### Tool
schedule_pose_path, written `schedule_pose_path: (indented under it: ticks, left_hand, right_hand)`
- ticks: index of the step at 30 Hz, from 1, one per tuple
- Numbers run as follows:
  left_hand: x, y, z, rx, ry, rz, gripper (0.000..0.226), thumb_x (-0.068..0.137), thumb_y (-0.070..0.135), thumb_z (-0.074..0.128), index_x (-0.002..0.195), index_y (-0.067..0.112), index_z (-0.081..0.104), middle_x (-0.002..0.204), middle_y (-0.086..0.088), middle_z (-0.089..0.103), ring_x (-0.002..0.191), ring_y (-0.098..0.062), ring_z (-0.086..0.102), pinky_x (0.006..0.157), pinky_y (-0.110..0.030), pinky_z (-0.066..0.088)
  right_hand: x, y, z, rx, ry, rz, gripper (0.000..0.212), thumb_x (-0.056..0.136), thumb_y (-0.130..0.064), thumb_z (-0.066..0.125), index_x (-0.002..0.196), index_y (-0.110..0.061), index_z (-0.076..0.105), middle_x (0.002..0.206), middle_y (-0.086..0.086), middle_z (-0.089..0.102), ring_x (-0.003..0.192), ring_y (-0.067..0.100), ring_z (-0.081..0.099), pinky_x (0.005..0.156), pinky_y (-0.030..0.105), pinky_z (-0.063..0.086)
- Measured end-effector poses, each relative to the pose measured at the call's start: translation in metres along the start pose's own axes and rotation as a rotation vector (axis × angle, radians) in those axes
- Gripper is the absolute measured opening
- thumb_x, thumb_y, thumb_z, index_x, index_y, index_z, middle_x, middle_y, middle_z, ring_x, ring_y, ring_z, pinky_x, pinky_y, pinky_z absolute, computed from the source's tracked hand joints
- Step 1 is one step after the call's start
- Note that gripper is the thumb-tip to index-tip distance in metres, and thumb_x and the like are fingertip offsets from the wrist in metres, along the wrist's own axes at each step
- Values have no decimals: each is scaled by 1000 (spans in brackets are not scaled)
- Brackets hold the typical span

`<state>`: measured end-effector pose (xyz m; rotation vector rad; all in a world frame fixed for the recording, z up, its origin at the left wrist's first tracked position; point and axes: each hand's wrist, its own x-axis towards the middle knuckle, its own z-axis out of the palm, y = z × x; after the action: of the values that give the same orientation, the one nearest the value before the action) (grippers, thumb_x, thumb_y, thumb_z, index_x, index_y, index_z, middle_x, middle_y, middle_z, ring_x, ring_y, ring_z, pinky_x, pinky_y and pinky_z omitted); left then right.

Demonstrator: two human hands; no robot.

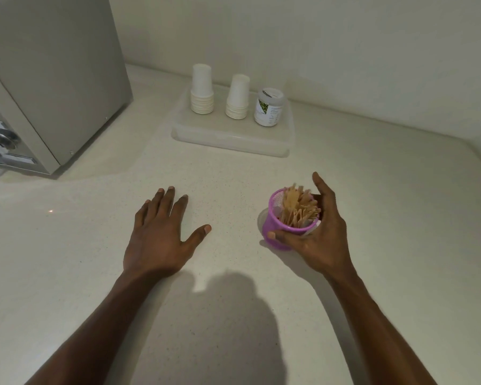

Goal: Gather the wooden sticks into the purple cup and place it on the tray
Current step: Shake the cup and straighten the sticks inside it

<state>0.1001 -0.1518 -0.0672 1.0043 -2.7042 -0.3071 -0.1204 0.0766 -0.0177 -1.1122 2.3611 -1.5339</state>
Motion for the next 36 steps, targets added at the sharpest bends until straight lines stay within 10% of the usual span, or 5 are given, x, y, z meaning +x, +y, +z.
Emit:
schedule_pose_path:
  ticks: [9, 14, 23, 31, 36]
  left_hand:
    - [-1, 0, -1, -2, -3, 1, 94, 95, 88, 19, 165, 26, 28, 177, -5, 14, 164, -23, 5, 132, -49, 12]
    - [0, 2, -3, -4, -5, 1, 94, 95, 87, 20, 165, 25, 29, 177, -5, 14, 164, -23, 6, 132, -50, 13]
    - [0, 3, -3, 14, -1, 3, 93, 95, 86, 22, 164, 25, 31, 177, -6, 17, 164, -25, 9, 132, -50, 15]
    - [-1, 1, -1, 15, 13, 0, 93, 95, 88, 20, 163, 25, 32, 176, -5, 19, 164, -24, 10, 132, -50, 17]
    - [0, 1, 0, 8, 14, -5, 93, 95, 88, 21, 164, 26, 32, 176, -4, 18, 164, -23, 9, 132, -50, 17]
  right_hand:
    - [-5, -8, 13, -67, -48, 76, 131, 52, -58, 99, 160, -34, 28, 127, -35, 53, 116, -17, 57, 98, 13, 55]
    - [-9, -34, -1, -407, 33, -158, 137, 63, -91, 71, 167, -16, 22, 174, 1, 25, 159, 21, 28, 124, 49, 37]
    - [-1, -61, 5, -883, -487, -381, 121, 84, -95, 24, 169, -11, 7, 177, 4, -10, 164, 18, -14, 134, 45, 7]
    - [2, -55, -8, -630, -358, -327, 112, 85, -91, 34, 162, -9, 38, 174, 5, 26, 162, 21, 22, 128, 48, 32]
    - [0, -30, -21, -316, -23, -252, 111, 74, -64, 84, 163, -21, 34, 169, -5, 36, 155, 14, 36, 122, 34, 38]
